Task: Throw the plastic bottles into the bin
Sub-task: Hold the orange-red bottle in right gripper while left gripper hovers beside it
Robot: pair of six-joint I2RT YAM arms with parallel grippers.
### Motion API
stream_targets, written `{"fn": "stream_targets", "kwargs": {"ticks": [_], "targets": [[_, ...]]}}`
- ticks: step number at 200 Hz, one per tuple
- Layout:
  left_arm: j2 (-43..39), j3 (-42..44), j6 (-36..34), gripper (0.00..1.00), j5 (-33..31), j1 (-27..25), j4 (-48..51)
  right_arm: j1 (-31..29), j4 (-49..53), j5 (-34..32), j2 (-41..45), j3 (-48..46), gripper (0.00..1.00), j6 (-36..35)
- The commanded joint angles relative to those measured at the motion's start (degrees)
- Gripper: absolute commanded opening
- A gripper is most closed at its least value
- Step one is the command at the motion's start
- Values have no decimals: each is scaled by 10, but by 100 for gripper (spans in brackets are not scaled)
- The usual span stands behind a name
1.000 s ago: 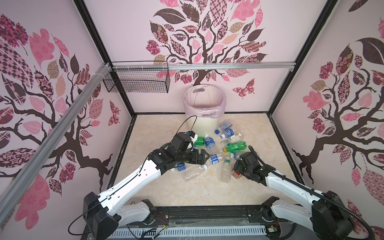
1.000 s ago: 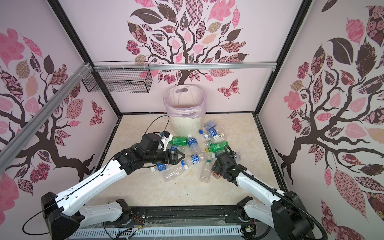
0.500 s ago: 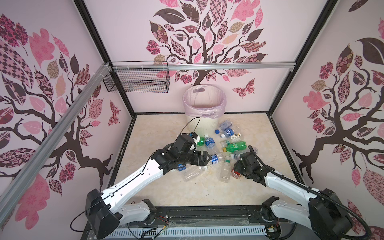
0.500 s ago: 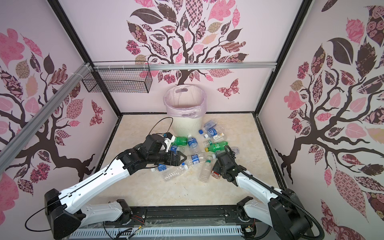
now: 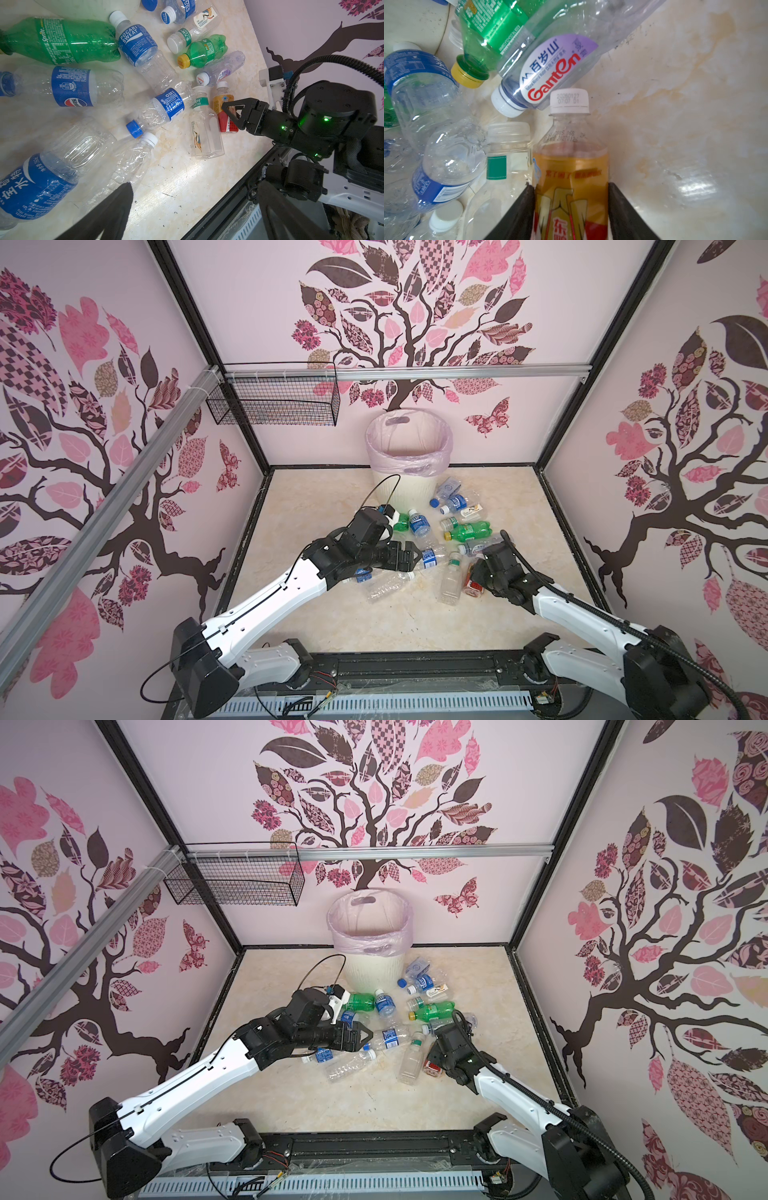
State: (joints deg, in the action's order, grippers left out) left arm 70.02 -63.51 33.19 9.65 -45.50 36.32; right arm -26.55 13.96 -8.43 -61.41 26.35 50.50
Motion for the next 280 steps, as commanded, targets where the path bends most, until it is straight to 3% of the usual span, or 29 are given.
{"fn": "stream_targets", "kwargs": {"ticks": [1, 55, 102, 123, 146, 195, 244, 280], "targets": [[-9, 2, -3, 97, -12, -2, -1, 3, 20, 3, 10, 15, 49, -11], [-6, 3, -1, 97, -16, -3, -4, 3, 23, -10, -6, 16, 53, -33], [-3, 5, 0, 97, -16, -2, -6, 3, 9, -14, -47, 20, 82, -44], [-4, 6, -2, 97, -18, -2, -6, 3, 3, -13, -67, 27, 86, -51], [-3, 6, -2, 97, -20, -3, -5, 3, 3, -16, -84, 35, 81, -56], [-2, 4, -2, 97, -20, -3, 0, 4, 7, -18, -70, 38, 54, -62], [-4, 2, -6, 97, -13, -2, 5, 4, 51, 10, -5, 64, 51, -63], [-13, 3, -11, 97, -12, -2, 3, 4, 82, 44, 24, 138, 52, -67]]}}
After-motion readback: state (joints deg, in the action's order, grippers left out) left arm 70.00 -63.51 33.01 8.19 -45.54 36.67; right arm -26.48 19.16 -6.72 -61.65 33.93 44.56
